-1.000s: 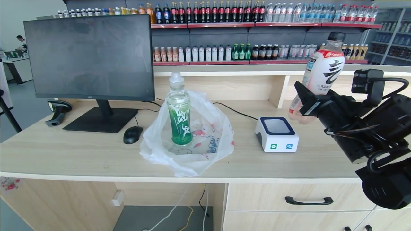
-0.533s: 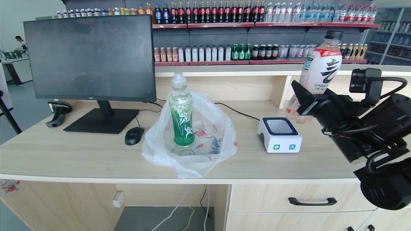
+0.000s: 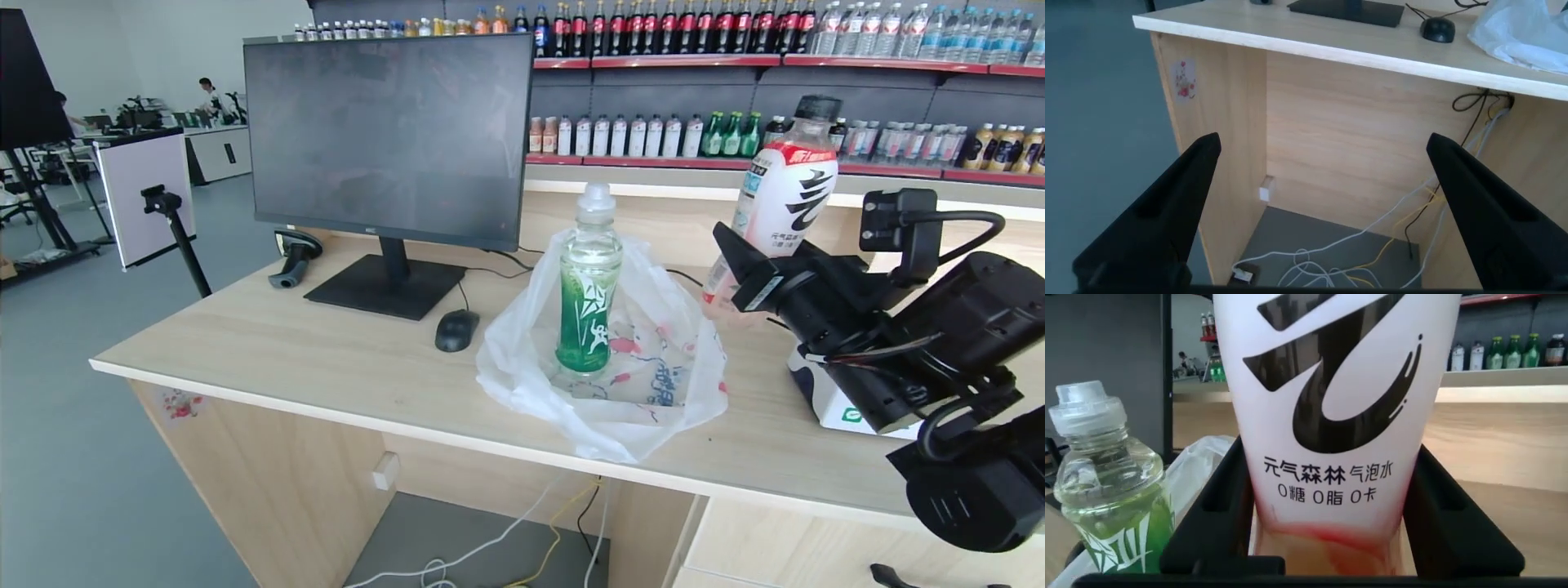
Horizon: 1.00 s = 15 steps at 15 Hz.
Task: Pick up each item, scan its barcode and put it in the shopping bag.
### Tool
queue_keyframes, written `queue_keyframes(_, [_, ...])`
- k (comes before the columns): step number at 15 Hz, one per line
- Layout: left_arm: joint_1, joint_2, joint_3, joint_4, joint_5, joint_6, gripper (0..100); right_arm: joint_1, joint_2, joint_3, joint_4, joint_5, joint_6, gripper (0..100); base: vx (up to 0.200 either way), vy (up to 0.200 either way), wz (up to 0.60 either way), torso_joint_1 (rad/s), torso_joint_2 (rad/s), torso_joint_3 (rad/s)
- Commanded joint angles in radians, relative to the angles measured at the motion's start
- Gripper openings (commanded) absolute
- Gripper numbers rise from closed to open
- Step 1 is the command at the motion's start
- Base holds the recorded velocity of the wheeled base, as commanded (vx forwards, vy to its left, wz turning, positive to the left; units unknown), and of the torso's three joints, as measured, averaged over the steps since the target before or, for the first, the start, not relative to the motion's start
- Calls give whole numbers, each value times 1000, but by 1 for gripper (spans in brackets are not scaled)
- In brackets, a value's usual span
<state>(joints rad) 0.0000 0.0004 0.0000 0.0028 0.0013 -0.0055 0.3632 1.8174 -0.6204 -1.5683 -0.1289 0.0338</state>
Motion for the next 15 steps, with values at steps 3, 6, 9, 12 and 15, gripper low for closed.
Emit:
queue_keyframes(3, [0,0,0,-1,0,-1,100,129,52,22,-3,-3,-2,0,0,0,0,0,0,0])
queue_keyframes(6, [0,0,0,-1,0,-1,100,158,117,16,-3,-3,-3,0,0,0,0,0,0,0])
queue_keyframes(9, [0,0,0,-1,0,-1,100,151,161,15,-3,-3,-3,0,0,0,0,0,0,0])
queue_keyframes(12, [0,0,0,-1,0,-1,100,155,209,-9,-3,-3,-3,0,0,0,0,0,0,0])
queue_keyframes(15, [0,0,0,-1,0,-1,100,128,233,-36,-3,-3,-2,0,0,0,0,0,0,0])
